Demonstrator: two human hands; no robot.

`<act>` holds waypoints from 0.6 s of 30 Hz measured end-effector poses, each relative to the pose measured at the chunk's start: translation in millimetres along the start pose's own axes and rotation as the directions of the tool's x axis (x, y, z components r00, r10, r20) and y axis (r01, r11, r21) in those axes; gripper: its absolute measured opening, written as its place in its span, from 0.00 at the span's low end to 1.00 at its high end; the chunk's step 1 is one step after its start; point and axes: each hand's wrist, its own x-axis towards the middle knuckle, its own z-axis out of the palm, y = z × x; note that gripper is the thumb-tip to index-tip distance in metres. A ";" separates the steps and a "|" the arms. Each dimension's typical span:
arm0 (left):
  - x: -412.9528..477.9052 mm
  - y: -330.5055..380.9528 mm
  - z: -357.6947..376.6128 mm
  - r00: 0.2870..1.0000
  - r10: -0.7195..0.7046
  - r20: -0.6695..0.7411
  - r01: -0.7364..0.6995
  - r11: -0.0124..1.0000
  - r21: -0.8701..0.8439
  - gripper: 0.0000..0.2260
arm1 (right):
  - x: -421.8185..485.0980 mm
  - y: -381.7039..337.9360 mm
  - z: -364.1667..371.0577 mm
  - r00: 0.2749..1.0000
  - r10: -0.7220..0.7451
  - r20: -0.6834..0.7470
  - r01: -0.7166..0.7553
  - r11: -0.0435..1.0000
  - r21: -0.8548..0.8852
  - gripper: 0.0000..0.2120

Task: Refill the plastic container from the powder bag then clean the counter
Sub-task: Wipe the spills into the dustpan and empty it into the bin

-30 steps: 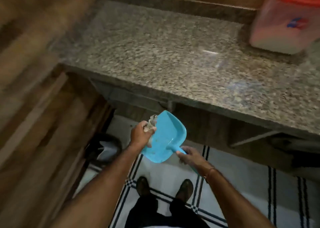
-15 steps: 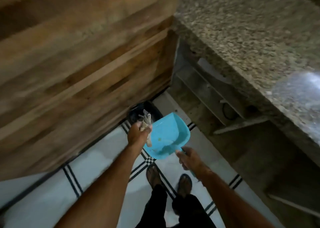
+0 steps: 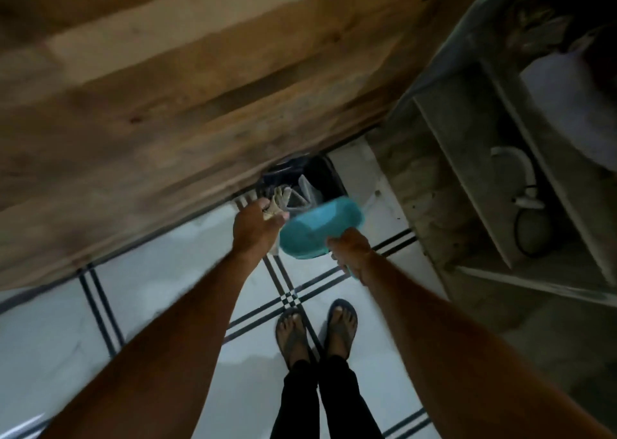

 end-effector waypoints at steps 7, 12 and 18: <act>22.8 -52.3 33.6 0.999 -0.033 -0.025 0.032 0.999 -0.040 0.18 | 41.1 42.5 27.0 0.991 -0.128 -0.042 0.130 0.990 0.056 0.21; 35.9 -61.9 51.9 1.000 0.007 -0.027 -0.008 0.999 -0.046 0.17 | 69.1 52.1 36.4 0.988 -0.136 -0.075 0.148 0.970 0.192 0.10; 39.3 -77.6 74.8 0.998 0.039 -0.058 -0.043 0.997 -0.066 0.14 | 95.8 72.0 49.2 0.986 -0.165 0.021 0.154 0.954 0.259 0.16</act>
